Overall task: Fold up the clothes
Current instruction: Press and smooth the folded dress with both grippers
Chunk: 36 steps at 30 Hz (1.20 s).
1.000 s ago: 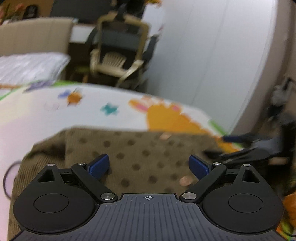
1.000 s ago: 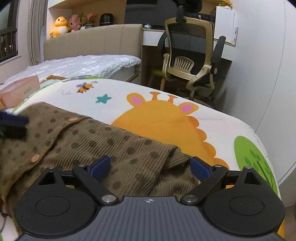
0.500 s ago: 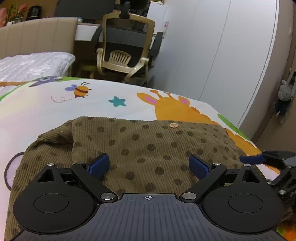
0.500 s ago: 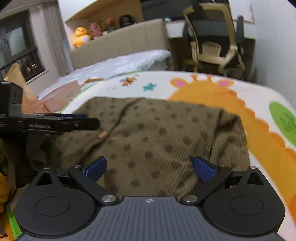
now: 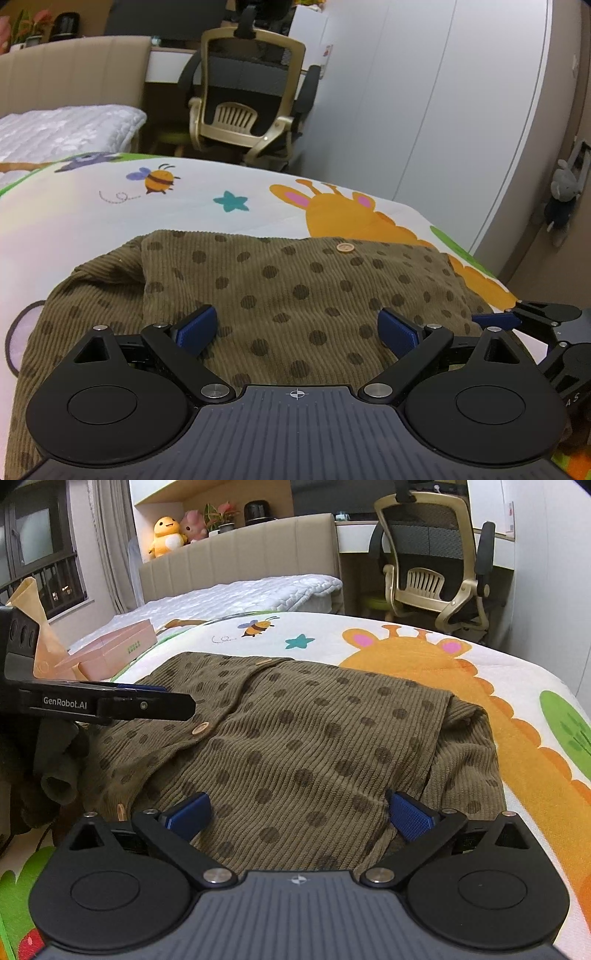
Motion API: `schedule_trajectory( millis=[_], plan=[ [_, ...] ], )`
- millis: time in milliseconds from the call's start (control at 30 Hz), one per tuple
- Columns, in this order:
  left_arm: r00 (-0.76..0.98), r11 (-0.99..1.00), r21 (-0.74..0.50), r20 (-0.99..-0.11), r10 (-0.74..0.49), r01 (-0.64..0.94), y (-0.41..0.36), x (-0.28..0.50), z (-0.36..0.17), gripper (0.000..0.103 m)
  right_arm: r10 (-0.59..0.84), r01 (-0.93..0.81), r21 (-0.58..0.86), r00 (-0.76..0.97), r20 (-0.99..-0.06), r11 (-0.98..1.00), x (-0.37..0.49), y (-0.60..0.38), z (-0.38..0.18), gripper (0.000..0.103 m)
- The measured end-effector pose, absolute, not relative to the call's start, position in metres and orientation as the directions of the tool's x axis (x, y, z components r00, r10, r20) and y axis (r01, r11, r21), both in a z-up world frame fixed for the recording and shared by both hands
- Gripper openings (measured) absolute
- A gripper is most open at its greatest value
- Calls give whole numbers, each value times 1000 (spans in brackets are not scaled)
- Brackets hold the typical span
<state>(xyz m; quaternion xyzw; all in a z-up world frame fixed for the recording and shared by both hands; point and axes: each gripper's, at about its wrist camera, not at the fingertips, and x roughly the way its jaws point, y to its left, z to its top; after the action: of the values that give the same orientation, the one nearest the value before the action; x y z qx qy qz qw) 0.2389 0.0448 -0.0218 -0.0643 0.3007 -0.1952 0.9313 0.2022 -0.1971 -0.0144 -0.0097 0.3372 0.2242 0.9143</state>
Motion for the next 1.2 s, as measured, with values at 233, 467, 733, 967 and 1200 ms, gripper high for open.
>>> schedule_trajectory(
  millis=[233,467,733,967,1200],
  plan=[
    [749,904,-286,-510,-424,317,60,233,-11,97,405,-410,141,680,-611,901,201,-198,-16,103],
    [752,850,-498,-492,-439,170,116,254,-11,97,408,-398,156,694,-594,904,199,-201,-15,103],
    [700,738,-648,-437,-565,190,117,301,-12,98,407,-386,169,698,-589,907,200,-201,-16,103],
    [854,746,-640,-270,-445,186,149,290,36,98,393,-364,174,705,-591,915,200,-202,-17,103],
    [751,853,-455,-463,-471,254,132,246,17,99,386,-353,176,711,-587,919,200,-205,-15,103]
  ],
)
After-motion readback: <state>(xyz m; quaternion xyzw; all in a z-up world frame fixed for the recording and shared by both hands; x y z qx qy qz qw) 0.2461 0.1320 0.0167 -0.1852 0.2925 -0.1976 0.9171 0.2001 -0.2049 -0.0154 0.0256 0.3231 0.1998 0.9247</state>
